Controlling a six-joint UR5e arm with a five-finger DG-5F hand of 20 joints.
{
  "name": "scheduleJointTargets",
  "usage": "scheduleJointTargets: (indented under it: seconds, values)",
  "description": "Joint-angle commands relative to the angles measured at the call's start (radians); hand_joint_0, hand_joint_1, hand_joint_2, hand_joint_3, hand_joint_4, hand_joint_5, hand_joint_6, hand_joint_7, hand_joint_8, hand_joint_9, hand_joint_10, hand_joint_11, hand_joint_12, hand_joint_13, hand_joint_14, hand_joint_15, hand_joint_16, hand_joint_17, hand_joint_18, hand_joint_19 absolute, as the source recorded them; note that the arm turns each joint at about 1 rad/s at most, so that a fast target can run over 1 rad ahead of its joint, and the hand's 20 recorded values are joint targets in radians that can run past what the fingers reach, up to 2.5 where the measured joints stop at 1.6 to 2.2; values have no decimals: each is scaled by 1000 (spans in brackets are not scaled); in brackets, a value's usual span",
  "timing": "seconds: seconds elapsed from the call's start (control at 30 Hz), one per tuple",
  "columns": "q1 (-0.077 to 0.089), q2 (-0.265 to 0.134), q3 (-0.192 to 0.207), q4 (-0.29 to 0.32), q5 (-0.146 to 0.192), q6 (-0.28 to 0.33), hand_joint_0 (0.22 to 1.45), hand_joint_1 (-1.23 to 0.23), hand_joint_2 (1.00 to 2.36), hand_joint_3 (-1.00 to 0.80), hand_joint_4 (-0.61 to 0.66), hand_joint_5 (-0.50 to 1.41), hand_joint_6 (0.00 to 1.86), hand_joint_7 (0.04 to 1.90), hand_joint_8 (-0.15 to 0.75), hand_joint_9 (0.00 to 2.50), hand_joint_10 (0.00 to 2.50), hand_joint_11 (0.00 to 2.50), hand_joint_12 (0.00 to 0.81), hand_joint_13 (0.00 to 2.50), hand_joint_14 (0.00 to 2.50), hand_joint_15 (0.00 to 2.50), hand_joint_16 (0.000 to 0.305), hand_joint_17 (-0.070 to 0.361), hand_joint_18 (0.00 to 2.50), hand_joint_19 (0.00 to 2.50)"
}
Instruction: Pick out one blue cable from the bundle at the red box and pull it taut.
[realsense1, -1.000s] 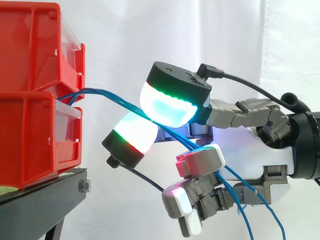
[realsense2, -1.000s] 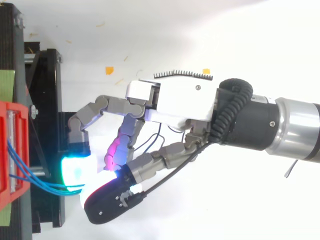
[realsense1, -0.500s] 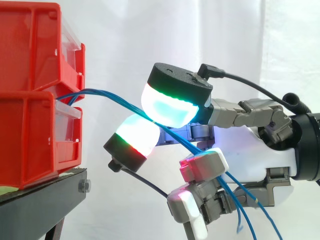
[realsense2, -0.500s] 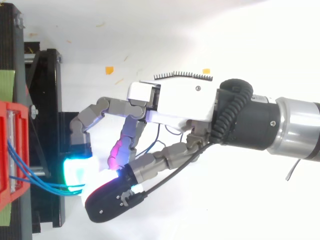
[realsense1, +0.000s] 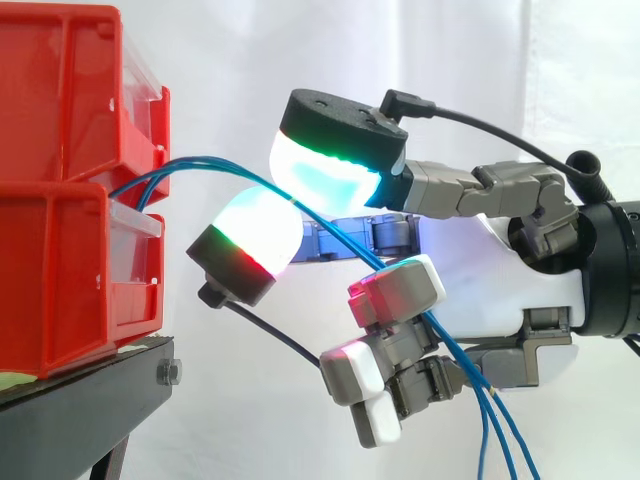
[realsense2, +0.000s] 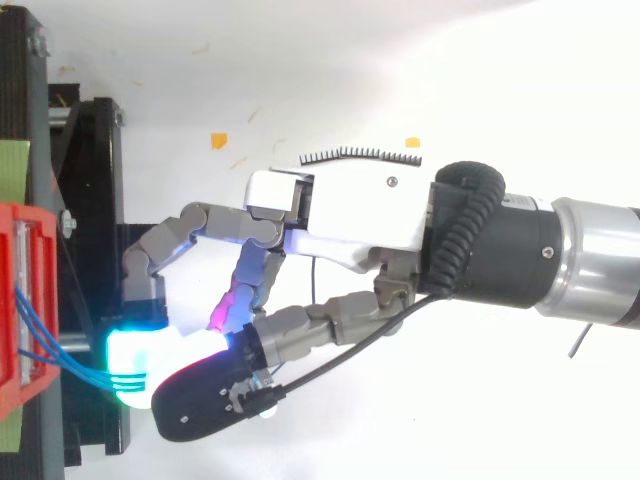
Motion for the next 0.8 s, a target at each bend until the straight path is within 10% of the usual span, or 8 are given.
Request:
scheduleJointTargets:
  seconds: [0.0,0.3,0.47,0.77]
  values:
    - [-2,0,17,-12,0,-2,491,-689,1449,-86,-75,-48,909,1015,388,1492,31,835,452,1181,22,648,67,150,993,645]
    - [-4,-1,16,-27,-3,0,552,-842,1315,-20,-89,-55,915,1055,372,1479,32,874,434,1182,21,652,64,143,1001,636]
    - [-5,-1,8,-27,2,-2,701,-925,1001,40,-137,-70,929,1156,341,1448,34,905,407,1156,26,690,56,126,964,685]
    - [-1,-1,-21,-12,-1,-2,784,-938,1017,-183,-197,-82,955,1132,295,1430,38,940,356,1123,27,713,46,104,900,736]
